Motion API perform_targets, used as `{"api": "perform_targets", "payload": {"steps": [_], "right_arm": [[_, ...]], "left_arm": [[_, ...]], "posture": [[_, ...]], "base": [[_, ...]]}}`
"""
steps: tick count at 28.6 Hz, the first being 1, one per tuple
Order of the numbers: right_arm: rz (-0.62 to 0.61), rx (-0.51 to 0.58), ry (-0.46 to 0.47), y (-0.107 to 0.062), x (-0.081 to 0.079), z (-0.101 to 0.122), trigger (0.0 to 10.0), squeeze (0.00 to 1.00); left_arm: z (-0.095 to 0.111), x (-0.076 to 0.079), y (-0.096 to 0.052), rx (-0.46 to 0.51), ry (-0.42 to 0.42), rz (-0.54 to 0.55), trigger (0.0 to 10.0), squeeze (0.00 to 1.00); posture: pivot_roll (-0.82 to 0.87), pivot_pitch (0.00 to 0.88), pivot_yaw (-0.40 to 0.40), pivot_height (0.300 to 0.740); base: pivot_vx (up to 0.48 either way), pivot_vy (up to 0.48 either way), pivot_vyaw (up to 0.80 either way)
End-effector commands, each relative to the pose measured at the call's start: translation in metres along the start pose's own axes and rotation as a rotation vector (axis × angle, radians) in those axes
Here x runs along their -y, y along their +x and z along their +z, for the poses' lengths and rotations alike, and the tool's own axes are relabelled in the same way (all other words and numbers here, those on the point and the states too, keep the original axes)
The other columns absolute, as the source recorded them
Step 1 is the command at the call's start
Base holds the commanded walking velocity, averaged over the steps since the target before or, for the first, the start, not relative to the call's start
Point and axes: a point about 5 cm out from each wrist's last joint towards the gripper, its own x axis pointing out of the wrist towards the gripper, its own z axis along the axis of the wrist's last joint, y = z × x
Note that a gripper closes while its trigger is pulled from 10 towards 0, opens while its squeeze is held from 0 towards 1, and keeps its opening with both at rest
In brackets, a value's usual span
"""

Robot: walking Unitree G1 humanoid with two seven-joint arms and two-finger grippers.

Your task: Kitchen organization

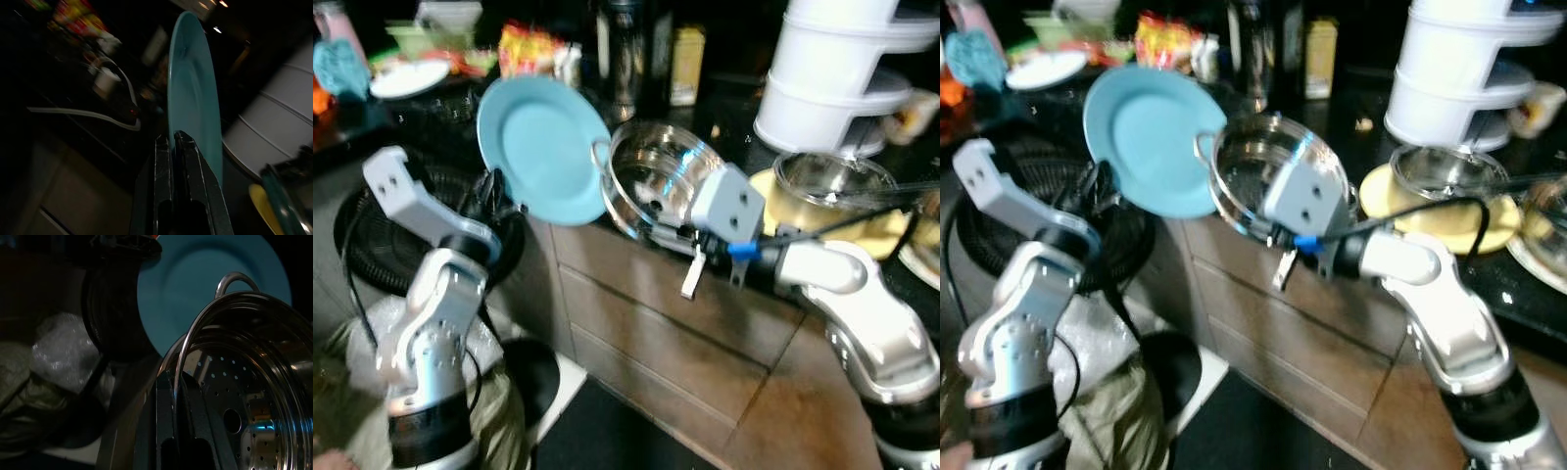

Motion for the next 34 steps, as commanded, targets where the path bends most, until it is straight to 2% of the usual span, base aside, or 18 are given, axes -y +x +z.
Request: {"api": "perform_targets", "payload": {"steps": [1,9,14,25,28,34], "right_arm": [[0.002,0.019,-0.012,0.002,-0.003,0.002,10.0,0.0],[-0.065,-0.058,0.03,0.002,0.002,-0.017,10.0,0.0],[-0.088,-0.128,0.024,0.002,0.004,-0.027,10.0,0.0],[-0.12,-0.289,-0.105,0.003,0.009,-0.044,10.0,0.0],[-0.105,-0.353,-0.185,0.002,0.008,-0.05,10.0,0.0],[-0.09,-0.39,-0.234,0.003,0.006,-0.056,10.0,0.0]], "left_arm": [[0.0,-0.004,-0.003,-0.002,0.01,0.02,10.0,0.0],[-0.008,-0.003,-0.005,-0.032,0.009,0.013,10.0,0.0],[-0.011,-0.003,-0.005,-0.039,0.017,0.008,10.0,0.0],[-0.012,-0.001,-0.002,-0.024,0.01,-0.019,10.0,0.0],[-0.012,0.0,-0.001,-0.018,0.011,-0.024,10.0,0.0],[-0.013,0.004,0.0,-0.015,0.012,-0.059,10.0,0.0]], "posture": [[0.01,0.0,0.011,0.74],[0.01,0.0,0.01,0.74],[0.01,0.0,0.01,0.74],[0.0,0.0,0.012,0.74],[0.0,0.0,0.013,0.74],[0.0,0.0,0.013,0.74]], "base": [[-0.334,0.0,0.0],[-0.315,0.0,0.0],[-0.059,0.0,-0.71],[0.0,0.0,-0.71],[0.0,0.0,-0.71],[0.0,0.0,-0.71]]}}
